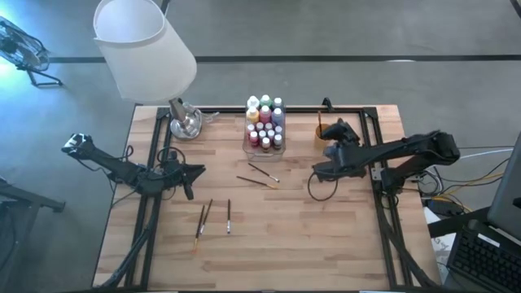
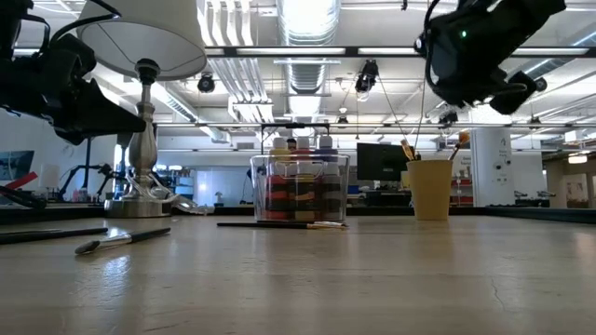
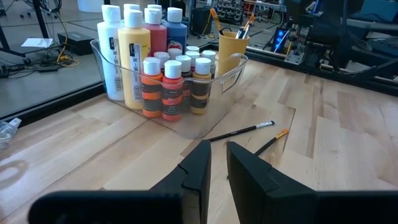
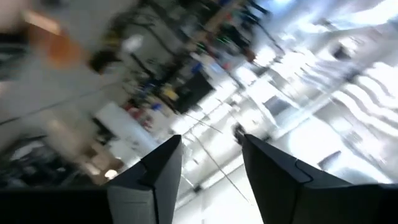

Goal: Pick & Place Paint Supplies
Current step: Put the silver paint brush into the cup

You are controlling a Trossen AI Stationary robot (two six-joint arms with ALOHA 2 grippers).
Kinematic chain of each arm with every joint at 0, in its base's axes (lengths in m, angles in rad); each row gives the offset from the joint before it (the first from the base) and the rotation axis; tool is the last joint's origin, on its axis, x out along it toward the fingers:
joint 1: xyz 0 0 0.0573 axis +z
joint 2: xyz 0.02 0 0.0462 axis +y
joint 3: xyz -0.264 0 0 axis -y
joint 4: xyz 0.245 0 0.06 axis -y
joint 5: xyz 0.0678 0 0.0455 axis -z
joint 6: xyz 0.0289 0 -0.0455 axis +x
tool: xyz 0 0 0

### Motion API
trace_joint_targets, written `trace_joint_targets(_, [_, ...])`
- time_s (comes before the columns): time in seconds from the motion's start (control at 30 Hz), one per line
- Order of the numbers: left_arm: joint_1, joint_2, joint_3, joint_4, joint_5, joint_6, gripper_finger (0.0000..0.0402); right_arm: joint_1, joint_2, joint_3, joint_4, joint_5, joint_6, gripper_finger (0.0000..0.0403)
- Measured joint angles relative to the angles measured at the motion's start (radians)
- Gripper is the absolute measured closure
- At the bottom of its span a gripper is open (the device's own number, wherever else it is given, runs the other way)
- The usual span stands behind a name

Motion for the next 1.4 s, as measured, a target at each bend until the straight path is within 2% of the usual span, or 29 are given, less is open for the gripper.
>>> trace_joint_targets(0.1, [0.0,0.0,0.0,0.0,0.0,0.0,0.0346,0.0,-0.042,0.029,0.0,0.125,-0.005,0.0234])
trace_joint_targets(0.2, [0.0,0.0,0.0,0.0,0.0,0.0,0.0344,0.002,-0.08,0.097,0.031,0.128,0.025,0.024])
trace_joint_targets(0.37, [0.0,0.0,0.0,0.0,0.0,0.0,0.0346,0.002,-0.118,0.264,0.046,0.128,0.211,0.0261])
trace_joint_targets(0.57, [0.0,0.0,0.0,0.0,0.0,0.0,0.0344,0.001,-0.139,0.541,0.073,0.13,0.495,0.0284])
trace_joint_targets(0.67, [0.0,0.0,0.0,0.0,0.0,0.0,0.0346,0.002,-0.139,0.683,0.098,0.11,0.561,0.0292])
trace_joint_targets(0.77, [0.0,0.0,0.0,0.0,0.0,0.0,0.0345,0.001,-0.141,0.802,0.172,-0.041,0.52,0.0297])
trace_joint_targets(0.83, [0.0,0.0,0.0,0.0,0.0,0.0,0.0344,0.0,-0.143,0.856,0.281,-0.225,0.41,0.03])
trace_joint_targets(0.93, [0.0,0.0,0.0,0.0,0.0,0.0,0.0345,0.0,-0.146,0.912,0.459,-0.677,0.265,0.0305])
trace_joint_targets(1.03, [0.0,0.0,0.0,0.0,0.0,0.0,0.0346,-0.014,-0.137,0.945,0.612,-1.145,0.237,0.0311])
trace_joint_targets(1.1, [0.0,0.0,0.0,0.0,0.0,0.0,0.0345,-0.016,-0.118,0.956,0.652,-1.342,0.236,0.0314])
trace_joint_targets(1.17, [0.0,0.0,0.0,0.0,0.0,0.0,0.0344,-0.016,-0.091,0.958,0.65,-1.419,0.237,0.0313])
trace_joint_targets(1.27, [0.0,0.0,0.0,0.0,0.0,0.0,0.0345,-0.015,-0.038,0.92,0.598,-1.418,0.236,0.0306])
trace_joint_targets(1.4, [0.0,0.0,0.0,0.0,0.0,0.0,0.0345,-0.014,0.014,0.799,0.554,-1.417,0.246,0.0297])
